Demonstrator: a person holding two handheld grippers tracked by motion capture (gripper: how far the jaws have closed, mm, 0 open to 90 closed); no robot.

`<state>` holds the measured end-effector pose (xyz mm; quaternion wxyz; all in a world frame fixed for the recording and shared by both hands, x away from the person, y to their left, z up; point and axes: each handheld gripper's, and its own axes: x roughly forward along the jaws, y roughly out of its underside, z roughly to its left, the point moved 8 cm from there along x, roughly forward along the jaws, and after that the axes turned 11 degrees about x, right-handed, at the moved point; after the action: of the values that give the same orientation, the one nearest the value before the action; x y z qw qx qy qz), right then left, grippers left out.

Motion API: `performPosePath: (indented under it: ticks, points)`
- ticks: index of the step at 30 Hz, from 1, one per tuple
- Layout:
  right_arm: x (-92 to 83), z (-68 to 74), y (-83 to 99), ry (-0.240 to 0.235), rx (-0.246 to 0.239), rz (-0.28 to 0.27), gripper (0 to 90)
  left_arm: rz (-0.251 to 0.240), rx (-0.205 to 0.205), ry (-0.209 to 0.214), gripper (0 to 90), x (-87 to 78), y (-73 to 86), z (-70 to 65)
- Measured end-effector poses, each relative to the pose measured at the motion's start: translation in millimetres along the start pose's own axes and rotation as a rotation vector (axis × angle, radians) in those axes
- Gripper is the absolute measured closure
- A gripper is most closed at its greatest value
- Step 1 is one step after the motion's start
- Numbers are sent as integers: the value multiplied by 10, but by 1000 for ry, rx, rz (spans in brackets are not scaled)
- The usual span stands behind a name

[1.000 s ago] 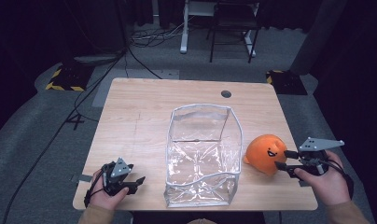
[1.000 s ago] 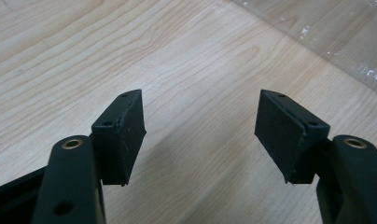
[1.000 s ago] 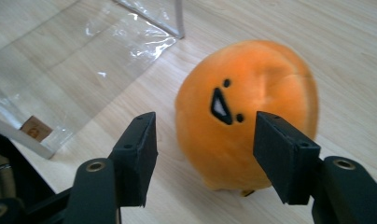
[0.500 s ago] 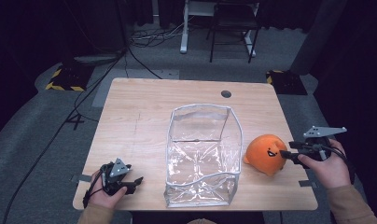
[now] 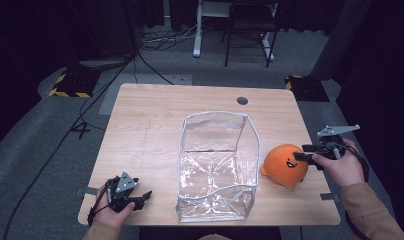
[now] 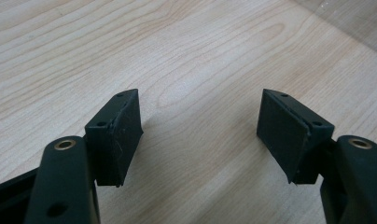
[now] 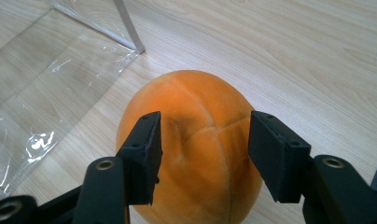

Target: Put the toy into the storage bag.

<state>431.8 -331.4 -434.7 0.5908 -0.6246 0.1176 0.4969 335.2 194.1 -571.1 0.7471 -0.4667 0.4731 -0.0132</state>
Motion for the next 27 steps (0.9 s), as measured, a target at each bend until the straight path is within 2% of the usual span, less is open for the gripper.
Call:
performPosePath:
  ticks: [8, 11, 13, 15, 17, 18, 27]
  points:
    - [157, -62, 27, -28, 55, 39, 405, 2, -2, 2, 310, -2, 2, -4]
    - [199, -38, 49, -37, 73, 56, 433, 2, -2, 2, 309, -1, 1, -4]
    - [185, -2, 49, -31, 53, 76, 499, 2, -7, 3, 306, 2, -1, -7]
    - [151, 36, 30, -10, 17, 86, 611, 4, -4, 5, 303, 2, -2, -7]
    - [132, 60, 21, -5, 4, 93, 645, 5, 3, 6, 302, 3, -3, -2]
    - [106, 109, -3, 2, -25, 92, 689, 5, 5, 6, 302, 4, -4, 0]
    - [-105, 277, -141, -1, -92, 67, 740, 5, 6, 9, 296, 11, -12, 1]
